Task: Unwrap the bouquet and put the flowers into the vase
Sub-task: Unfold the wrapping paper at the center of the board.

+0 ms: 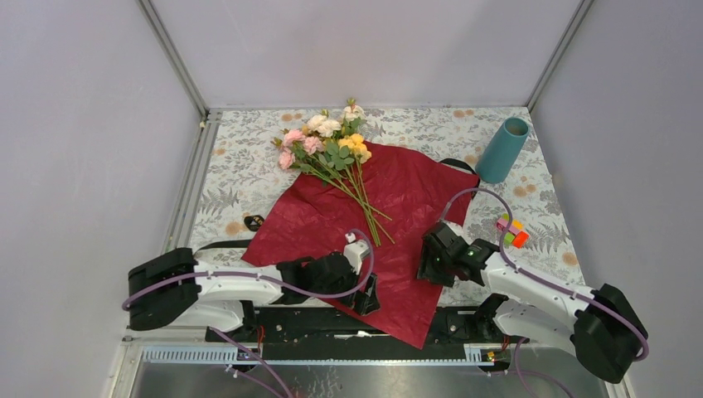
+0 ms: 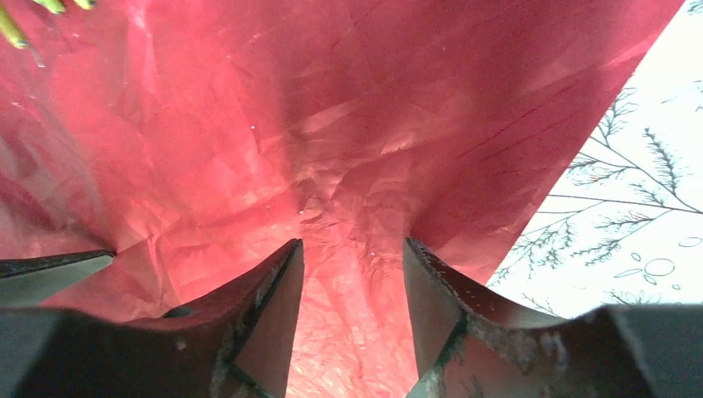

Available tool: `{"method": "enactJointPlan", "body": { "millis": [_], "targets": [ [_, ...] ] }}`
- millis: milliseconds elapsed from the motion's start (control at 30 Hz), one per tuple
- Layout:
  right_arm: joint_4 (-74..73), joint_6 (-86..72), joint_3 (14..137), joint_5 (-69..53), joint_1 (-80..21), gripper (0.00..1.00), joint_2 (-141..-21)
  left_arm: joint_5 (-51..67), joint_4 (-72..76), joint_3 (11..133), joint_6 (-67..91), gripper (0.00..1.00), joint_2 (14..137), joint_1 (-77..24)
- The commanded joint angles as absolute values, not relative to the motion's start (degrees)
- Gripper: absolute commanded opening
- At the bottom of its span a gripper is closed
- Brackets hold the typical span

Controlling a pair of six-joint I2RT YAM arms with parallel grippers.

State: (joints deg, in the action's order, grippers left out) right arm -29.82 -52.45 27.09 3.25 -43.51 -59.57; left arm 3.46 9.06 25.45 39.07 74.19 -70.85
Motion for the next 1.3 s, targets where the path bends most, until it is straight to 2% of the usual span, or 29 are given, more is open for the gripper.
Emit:
{"method": "enactJointPlan", "body": {
  "millis": [0, 167, 233, 400, 533, 800, 1067, 1267],
  "targets": [
    [-33.1, -50.4, 29.9, 8.1, -43.8, 0.57, -54.9, 1.6, 5.1, 24.4, 41.2, 0.98, 67.1, -70.9],
    [-35.8, -44.4, 38.2, 9.3, -43.8, 0.69, -57.4, -2.0, -1.0, 29.9, 39.8, 0.99, 62.7, -67.6],
    [-35.8, -42.0, 41.4, 9.4, -43.7, 0.70, -60.5, -1.6, -1.3, 31.6, 39.8, 0.99, 62.8, -64.7],
    [-34.4, -37.3, 46.3, 8.8, -40.9, 0.69, -69.6, -2.1, -1.8, 32.6, 41.7, 0.99, 63.6, -58.1],
    [-29.7, -35.5, 45.4, 4.1, -35.3, 0.65, -75.0, -0.8, -1.7, 29.2, 42.5, 0.99, 62.5, -52.4],
    [-26.7, -31.1, 45.4, 0.7, -26.1, 0.63, -82.3, -1.3, -3.9, 20.6, 43.1, 0.99, 56.9, -45.0],
    [-25.6, -29.1, 45.3, -3.3, -19.0, 0.61, -86.7, -2.2, -4.9, 14.5, 48.4, 0.99, 52.5, -41.3],
    [-26.3, -29.3, 45.8, -4.0, -18.1, 0.63, -85.6, -1.2, -8.3, 15.2, 47.8, 0.99, 48.9, -39.4]
  ]
}}
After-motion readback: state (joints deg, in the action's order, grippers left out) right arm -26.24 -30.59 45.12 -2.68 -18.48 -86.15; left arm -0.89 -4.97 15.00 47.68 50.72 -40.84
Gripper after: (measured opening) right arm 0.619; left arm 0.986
